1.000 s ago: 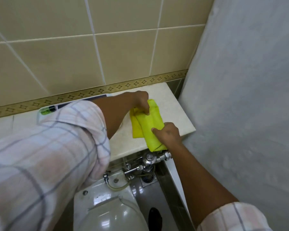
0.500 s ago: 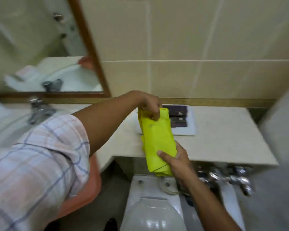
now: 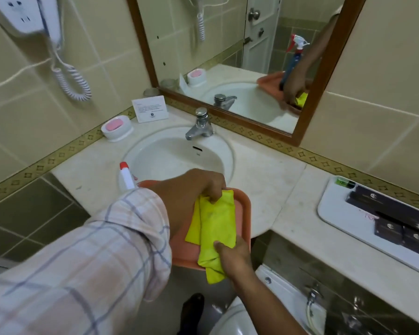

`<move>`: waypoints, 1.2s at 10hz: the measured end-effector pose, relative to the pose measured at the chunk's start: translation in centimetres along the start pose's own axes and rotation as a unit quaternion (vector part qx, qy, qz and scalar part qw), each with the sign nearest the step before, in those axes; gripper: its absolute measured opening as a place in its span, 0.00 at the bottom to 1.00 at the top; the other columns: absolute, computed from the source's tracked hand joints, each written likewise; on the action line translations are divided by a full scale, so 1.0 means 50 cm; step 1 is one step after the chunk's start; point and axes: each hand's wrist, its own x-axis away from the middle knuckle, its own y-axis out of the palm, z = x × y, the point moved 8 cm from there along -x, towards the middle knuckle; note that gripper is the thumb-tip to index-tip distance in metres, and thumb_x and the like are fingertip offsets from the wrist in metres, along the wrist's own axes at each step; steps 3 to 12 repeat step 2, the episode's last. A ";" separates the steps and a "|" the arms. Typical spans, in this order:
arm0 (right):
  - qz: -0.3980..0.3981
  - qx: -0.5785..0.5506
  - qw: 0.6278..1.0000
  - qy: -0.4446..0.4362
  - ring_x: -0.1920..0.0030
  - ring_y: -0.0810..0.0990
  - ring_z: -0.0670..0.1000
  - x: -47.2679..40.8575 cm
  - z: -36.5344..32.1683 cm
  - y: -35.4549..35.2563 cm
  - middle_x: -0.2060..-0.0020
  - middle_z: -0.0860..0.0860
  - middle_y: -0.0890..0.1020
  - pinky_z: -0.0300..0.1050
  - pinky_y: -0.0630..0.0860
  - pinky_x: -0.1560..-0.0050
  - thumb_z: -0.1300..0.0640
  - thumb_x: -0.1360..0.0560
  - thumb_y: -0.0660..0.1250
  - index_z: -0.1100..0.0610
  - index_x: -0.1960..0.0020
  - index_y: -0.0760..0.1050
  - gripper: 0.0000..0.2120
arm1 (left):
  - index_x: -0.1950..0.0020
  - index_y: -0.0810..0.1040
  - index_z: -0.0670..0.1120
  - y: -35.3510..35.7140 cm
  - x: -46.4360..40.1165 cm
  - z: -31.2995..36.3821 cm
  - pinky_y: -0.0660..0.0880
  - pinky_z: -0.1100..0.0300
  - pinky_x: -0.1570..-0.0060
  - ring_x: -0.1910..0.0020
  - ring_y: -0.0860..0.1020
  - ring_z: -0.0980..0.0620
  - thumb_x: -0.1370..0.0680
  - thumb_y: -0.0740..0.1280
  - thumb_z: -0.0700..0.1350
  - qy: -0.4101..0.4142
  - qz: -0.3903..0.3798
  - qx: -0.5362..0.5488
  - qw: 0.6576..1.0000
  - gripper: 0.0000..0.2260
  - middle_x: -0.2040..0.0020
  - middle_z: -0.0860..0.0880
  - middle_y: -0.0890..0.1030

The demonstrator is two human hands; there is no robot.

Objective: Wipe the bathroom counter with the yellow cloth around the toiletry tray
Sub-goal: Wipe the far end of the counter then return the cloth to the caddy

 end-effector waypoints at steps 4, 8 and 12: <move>-0.039 0.214 0.976 -0.028 0.45 0.81 0.58 -0.020 -0.069 -0.031 0.45 0.56 0.83 0.43 0.76 0.52 0.46 0.33 0.74 0.59 0.41 0.78 0.25 | 0.66 0.73 0.46 -0.002 -0.020 0.035 0.79 0.51 0.60 0.59 0.81 0.43 0.42 0.72 0.47 -0.012 0.006 -0.070 0.997 0.12 0.65 0.48 0.76; -0.039 0.214 0.976 -0.028 0.45 0.81 0.58 -0.020 -0.069 -0.031 0.45 0.56 0.83 0.43 0.76 0.52 0.46 0.33 0.74 0.59 0.41 0.78 0.25 | 0.66 0.73 0.46 -0.002 -0.020 0.035 0.79 0.51 0.60 0.59 0.81 0.43 0.42 0.72 0.47 -0.012 0.006 -0.070 0.997 0.12 0.65 0.48 0.76; -0.039 0.214 0.976 -0.028 0.45 0.81 0.58 -0.020 -0.069 -0.031 0.45 0.56 0.83 0.43 0.76 0.52 0.46 0.33 0.74 0.59 0.41 0.78 0.25 | 0.66 0.73 0.46 -0.002 -0.020 0.035 0.79 0.51 0.60 0.59 0.81 0.43 0.42 0.72 0.47 -0.012 0.006 -0.070 0.997 0.12 0.65 0.48 0.76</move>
